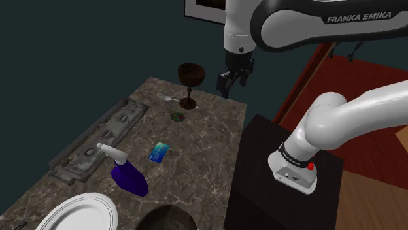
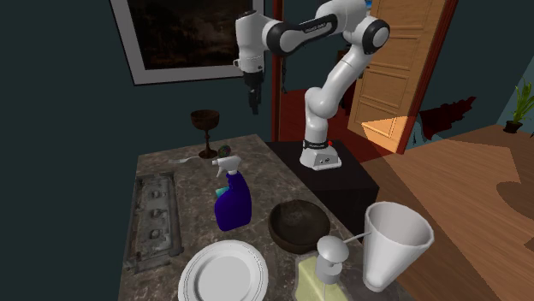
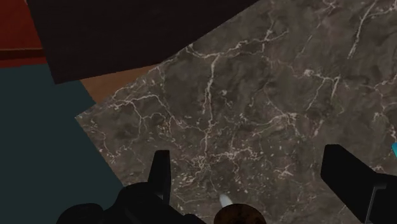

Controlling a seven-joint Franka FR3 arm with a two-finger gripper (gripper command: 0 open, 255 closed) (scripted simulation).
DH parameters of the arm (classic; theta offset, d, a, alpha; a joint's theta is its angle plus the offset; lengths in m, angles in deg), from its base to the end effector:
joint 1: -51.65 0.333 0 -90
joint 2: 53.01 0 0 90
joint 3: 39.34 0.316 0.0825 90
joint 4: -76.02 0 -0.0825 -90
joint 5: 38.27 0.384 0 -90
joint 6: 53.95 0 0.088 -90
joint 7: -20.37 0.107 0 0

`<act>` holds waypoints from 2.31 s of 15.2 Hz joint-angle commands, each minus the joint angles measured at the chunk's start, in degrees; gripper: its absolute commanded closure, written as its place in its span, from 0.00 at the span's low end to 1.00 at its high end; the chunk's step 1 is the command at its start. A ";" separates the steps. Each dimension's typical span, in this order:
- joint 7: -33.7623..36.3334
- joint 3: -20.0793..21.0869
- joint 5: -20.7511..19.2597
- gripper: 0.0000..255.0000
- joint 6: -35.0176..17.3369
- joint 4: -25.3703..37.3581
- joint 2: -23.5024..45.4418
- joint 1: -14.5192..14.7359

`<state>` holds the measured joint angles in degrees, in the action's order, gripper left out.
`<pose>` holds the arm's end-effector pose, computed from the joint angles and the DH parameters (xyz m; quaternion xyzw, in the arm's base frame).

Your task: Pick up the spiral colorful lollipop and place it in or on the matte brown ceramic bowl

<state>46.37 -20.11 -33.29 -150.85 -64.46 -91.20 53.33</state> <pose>0.3170 0.1426 0.5020 0.9922 -0.0920 -0.0337 0.0773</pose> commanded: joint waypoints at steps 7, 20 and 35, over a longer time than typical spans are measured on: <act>24.69 16.58 -4.21 0.00 -9.32 6.93 13.61 -4.73; 63.43 31.75 -32.46 0.00 -8.24 24.51 46.03 -9.13; 64.24 31.07 -33.83 1.00 -11.27 21.93 46.83 -9.63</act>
<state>110.61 10.96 -67.11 -162.11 -42.53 -44.37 43.70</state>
